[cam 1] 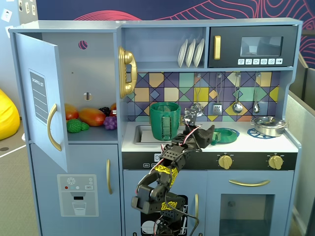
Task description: Pick up the lid from the counter and put it on the green recipient
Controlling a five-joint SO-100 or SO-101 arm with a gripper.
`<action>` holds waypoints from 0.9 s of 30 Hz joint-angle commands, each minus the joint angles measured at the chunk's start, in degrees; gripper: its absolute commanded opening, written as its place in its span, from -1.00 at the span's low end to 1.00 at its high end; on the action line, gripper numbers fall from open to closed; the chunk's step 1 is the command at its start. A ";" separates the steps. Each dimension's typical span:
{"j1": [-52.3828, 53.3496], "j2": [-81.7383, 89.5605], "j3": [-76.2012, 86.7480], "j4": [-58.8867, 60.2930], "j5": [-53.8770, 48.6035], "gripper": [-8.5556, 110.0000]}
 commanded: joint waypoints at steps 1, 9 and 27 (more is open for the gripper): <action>3.52 -4.66 -3.96 -5.19 -1.14 -0.14; 3.96 -18.19 -8.96 -14.50 -0.70 -0.02; -1.14 -32.43 -12.13 -19.51 -1.58 0.00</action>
